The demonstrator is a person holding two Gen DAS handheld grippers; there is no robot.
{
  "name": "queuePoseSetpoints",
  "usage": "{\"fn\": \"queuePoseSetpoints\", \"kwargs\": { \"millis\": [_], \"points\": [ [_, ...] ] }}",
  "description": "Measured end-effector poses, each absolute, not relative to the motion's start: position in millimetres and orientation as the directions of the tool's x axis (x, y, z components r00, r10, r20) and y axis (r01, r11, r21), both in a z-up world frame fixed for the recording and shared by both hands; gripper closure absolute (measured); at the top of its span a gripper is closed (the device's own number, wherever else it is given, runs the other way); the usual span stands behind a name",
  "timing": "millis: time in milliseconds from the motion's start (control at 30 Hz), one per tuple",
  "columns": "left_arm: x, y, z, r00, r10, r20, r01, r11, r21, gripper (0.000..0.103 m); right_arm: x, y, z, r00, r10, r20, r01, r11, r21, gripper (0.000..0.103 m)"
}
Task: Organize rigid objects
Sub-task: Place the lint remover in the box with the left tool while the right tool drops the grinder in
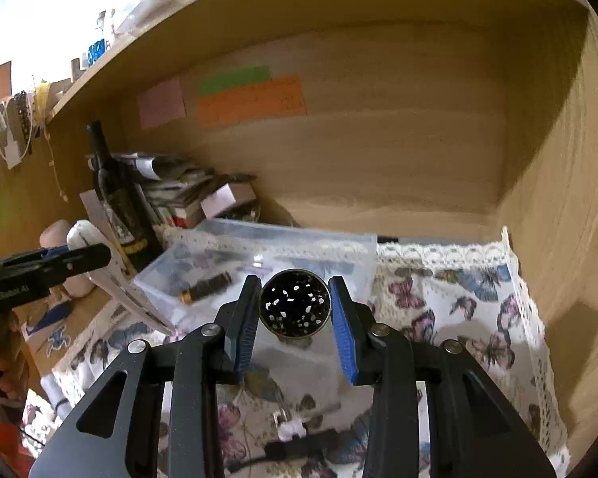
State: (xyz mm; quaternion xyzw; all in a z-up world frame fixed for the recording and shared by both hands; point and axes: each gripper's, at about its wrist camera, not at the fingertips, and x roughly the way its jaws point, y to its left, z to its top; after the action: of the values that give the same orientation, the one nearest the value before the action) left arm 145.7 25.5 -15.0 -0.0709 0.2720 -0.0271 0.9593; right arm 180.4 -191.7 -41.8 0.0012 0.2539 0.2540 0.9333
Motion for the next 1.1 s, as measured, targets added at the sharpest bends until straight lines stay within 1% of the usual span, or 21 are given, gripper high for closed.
{"fn": "queuePoseSetpoints", "kwargs": {
  "millis": [67,233,367,467,733,800,967,1100],
  "points": [
    [148.1,25.3,-6.8,0.861,-0.100,-0.499,0.030,0.989,-0.147,0.062,184.6,-187.4,-38.1,0.746,0.473,-0.470,-0.473,0.872,0.127,0.071],
    [152.2,18.8,8.7,0.885,-0.106,-0.454,0.071,0.993,-0.094,0.062,194.0,-179.3,-34.2,0.752,0.463,-0.469,-0.466,0.877,0.118,0.071],
    [159.8,20.1,15.4,0.894,-0.137,-0.427,0.105,0.990,-0.098,0.062,201.4,-173.6,-35.5,0.751,0.454,-0.479,-0.458,0.881,0.117,0.071],
    [169.4,20.1,12.1,0.890,-0.159,-0.428,0.125,0.986,-0.108,0.062,206.8,-169.2,-41.1,0.745,0.443,-0.499,-0.451,0.885,0.113,0.071],
    [207.8,16.0,-25.4,0.827,-0.190,-0.529,0.135,0.981,-0.141,0.062,221.7,-156.5,-66.3,0.708,0.400,-0.582,-0.431,0.898,0.093,0.071],
    [218.1,18.6,-36.1,0.811,-0.194,-0.552,0.122,0.979,-0.165,0.062,225.8,-154.0,-74.5,0.693,0.390,-0.606,-0.428,0.899,0.090,0.071],
    [232.8,27.3,-52.9,0.770,-0.244,-0.589,0.115,0.962,-0.247,0.062,235.7,-152.7,-89.3,0.657,0.377,-0.654,-0.420,0.902,0.098,0.071],
    [240.9,33.5,-55.8,0.756,-0.261,-0.600,0.109,0.954,-0.278,0.062,237.4,-151.6,-95.0,0.641,0.372,-0.672,-0.424,0.901,0.094,0.071]
  ]
}}
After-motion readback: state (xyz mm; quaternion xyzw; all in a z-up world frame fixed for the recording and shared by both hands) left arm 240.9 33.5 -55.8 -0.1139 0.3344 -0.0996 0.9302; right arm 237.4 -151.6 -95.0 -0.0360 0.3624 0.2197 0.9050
